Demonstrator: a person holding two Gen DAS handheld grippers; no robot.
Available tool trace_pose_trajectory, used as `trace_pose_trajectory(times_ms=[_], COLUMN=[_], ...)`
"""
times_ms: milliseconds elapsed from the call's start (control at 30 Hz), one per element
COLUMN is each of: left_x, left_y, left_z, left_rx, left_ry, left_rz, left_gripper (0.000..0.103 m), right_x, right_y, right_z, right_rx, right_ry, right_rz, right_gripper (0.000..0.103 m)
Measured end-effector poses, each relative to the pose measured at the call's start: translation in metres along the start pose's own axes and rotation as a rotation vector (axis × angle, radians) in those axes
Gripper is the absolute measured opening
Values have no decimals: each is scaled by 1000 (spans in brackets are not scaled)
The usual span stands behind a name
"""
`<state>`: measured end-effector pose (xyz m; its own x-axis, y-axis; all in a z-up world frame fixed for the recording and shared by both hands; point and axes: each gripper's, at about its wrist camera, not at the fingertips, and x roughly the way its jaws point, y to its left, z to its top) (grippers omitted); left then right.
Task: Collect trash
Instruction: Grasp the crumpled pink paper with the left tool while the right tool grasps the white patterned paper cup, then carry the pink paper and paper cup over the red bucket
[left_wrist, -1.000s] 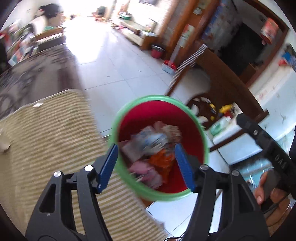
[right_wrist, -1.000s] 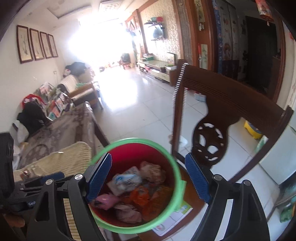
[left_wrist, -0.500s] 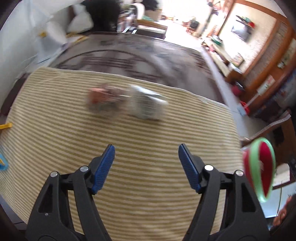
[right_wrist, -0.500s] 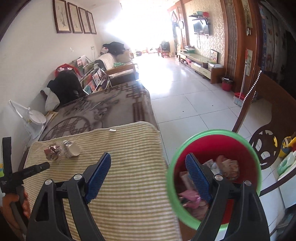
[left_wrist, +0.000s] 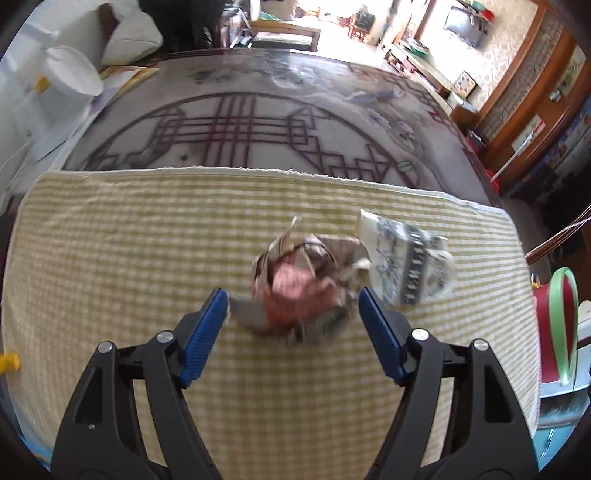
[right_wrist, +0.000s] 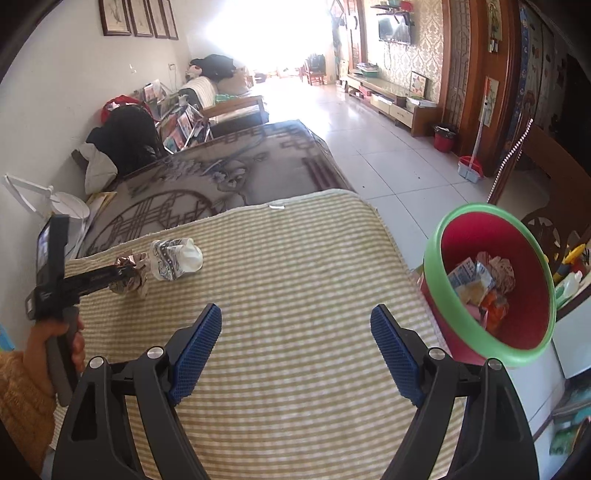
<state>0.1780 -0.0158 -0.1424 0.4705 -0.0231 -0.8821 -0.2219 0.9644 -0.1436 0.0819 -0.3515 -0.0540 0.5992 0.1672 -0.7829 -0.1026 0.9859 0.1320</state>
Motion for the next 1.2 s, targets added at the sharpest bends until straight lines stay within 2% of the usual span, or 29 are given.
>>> trace_pose_trajectory(times_ms=[33, 67, 200, 367, 500, 633, 900, 1000, 1033, 1100, 1167, 1200], left_x=[8, 13, 6, -28, -51, -62, -62, -60, -59, -60, -60, -59], left_y=[0, 1, 10, 34, 57, 73, 95, 97, 96, 95, 93, 93], left_z=[2, 3, 0, -27, -61, -84, -91, -92, -93, -93, -94, -94], left_rx=[8, 6, 2, -16, -58, -65, -101, -104, -101, -96, -92, -90], left_ry=[20, 39, 29, 12, 22, 39, 58, 70, 72, 72, 70, 69], left_rz=[-17, -40, -81, -108, -97, -70, -42, -40, -40, -37, -35, -34], left_gripper=[51, 46, 40, 40, 40, 40, 41, 42, 42, 42, 42, 42], right_x=[1, 3, 17, 50, 84, 120, 198, 224, 226, 232, 232, 230], right_y=[4, 7, 26, 74, 113, 143, 198, 208, 209, 209, 209, 210], right_z=[-1, -3, -2, 20, 39, 53, 69, 66, 67, 69, 68, 67], right_rx=[4, 7, 4, -128, -247, -347, -565, -637, -638, -619, -585, -577], right_ry=[6, 13, 44, 85, 143, 175, 291, 349, 341, 356, 379, 377], right_rz=[-7, -14, -11, 39, 87, 90, 72, 48, 72, 83, 125, 124], right_gripper=[80, 80, 80, 80, 80, 80, 80, 85, 87, 84, 70, 69])
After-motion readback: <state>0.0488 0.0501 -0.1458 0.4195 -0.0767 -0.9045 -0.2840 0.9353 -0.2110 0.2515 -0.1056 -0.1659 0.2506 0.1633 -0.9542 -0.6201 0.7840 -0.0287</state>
